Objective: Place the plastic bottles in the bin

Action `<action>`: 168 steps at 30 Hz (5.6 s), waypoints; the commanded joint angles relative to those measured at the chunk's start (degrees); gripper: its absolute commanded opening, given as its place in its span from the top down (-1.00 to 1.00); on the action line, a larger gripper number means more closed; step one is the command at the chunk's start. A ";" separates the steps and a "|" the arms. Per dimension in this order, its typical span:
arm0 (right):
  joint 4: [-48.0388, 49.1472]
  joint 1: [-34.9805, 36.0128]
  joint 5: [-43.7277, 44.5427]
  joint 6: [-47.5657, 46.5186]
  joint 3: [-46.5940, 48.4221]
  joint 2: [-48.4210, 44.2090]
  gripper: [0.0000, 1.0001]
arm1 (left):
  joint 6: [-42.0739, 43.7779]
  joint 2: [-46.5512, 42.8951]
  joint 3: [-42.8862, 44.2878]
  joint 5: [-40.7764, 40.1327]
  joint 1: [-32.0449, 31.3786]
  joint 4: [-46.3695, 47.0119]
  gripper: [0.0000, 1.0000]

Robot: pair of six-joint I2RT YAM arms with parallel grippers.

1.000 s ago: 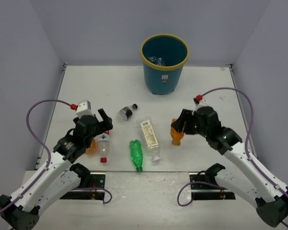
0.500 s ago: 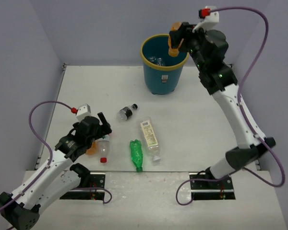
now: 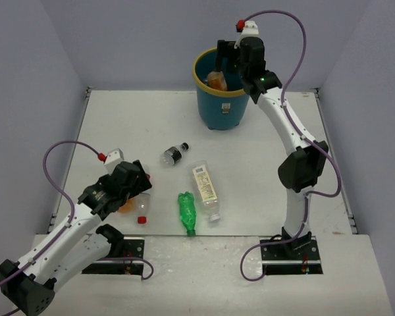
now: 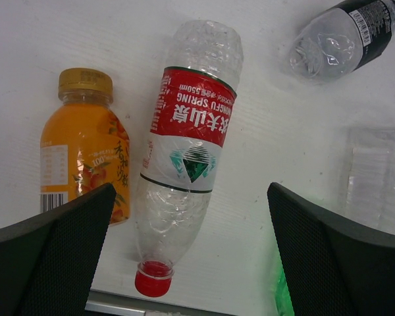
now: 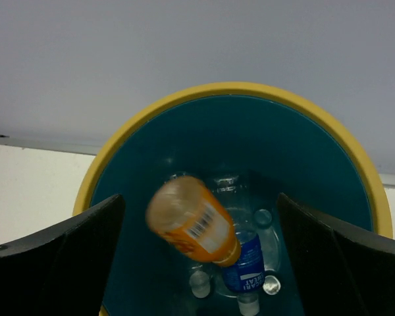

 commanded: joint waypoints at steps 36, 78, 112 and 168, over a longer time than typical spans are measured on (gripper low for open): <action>-7.69 0.10 -2.22 17.15 -84.18 -85.27 -0.97 | 2.05 26.80 -3.38 0.15 0.05 20.64 -0.87; -9.68 -0.01 5.77 19.54 -88.97 -85.34 -0.97 | 43.55 63.79 78.93 12.87 0.00 72.71 0.32; -7.74 -0.03 -4.33 16.79 -89.68 -88.86 -0.97 | 40.48 62.00 80.47 21.08 -0.53 50.14 -1.00; 4.90 35.90 13.03 28.35 -77.49 -35.93 0.03 | 14.40 2.98 -2.94 12.02 -0.44 24.74 -1.00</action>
